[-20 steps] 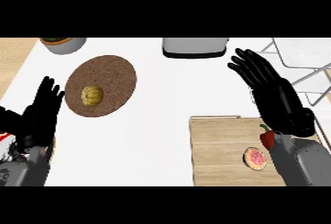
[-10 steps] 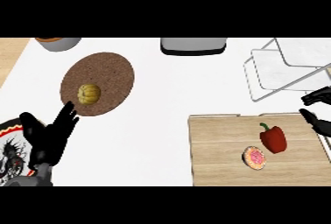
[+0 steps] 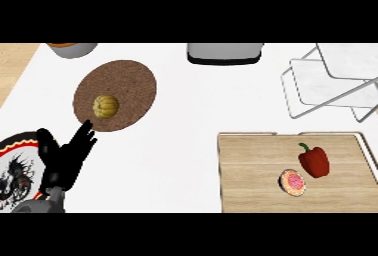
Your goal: Pick the cupcake from the tray and place it in the tiered shelf
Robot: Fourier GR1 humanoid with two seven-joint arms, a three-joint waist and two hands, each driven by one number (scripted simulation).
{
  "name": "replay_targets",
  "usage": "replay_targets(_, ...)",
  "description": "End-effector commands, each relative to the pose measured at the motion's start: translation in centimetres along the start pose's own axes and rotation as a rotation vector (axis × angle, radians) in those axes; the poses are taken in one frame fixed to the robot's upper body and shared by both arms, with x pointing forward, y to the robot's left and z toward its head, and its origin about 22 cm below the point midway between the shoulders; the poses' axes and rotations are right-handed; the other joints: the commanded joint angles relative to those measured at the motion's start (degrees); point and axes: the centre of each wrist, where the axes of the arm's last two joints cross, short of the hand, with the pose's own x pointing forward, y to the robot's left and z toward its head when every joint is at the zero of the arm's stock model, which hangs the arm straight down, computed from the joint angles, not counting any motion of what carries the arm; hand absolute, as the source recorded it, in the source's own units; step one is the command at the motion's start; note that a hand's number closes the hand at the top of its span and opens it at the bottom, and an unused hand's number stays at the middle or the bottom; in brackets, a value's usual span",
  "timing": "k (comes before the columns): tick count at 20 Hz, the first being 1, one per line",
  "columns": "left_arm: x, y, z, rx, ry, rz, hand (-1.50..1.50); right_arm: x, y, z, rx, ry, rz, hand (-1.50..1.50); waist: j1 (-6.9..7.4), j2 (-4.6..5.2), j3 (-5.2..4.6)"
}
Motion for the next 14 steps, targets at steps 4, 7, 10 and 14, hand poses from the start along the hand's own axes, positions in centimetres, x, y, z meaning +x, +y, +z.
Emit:
replay_targets(4, 0.5, 0.0, -0.5, 0.01, 0.024, -0.008, 0.0, 5.4, 0.0, -2.2, 0.212, 0.025, 0.104, -1.5, -0.07, -0.25, -0.11)
replay_targets(7, 0.8, 0.4, -1.0, 0.01, 0.013, 0.012, 0.0, 7.3, 1.7, -1.7, 0.265, 0.081, 0.203, -1.5, -0.75, -0.37, -0.14)
replay_targets(10, -3.3, -0.8, 0.1, 0.006, 0.007, 0.003, 0.0, 9.3, 3.9, -3.6, 0.193, 0.151, 0.231, -1.5, -0.17, -0.24, -0.2)
replay_targets(14, 1.5, -0.8, -0.4, -0.002, 0.006, 0.003, 0.0, 11.9, 7.6, -3.8, 0.133, 0.2, 0.247, -1.5, -0.53, -0.41, -0.13)
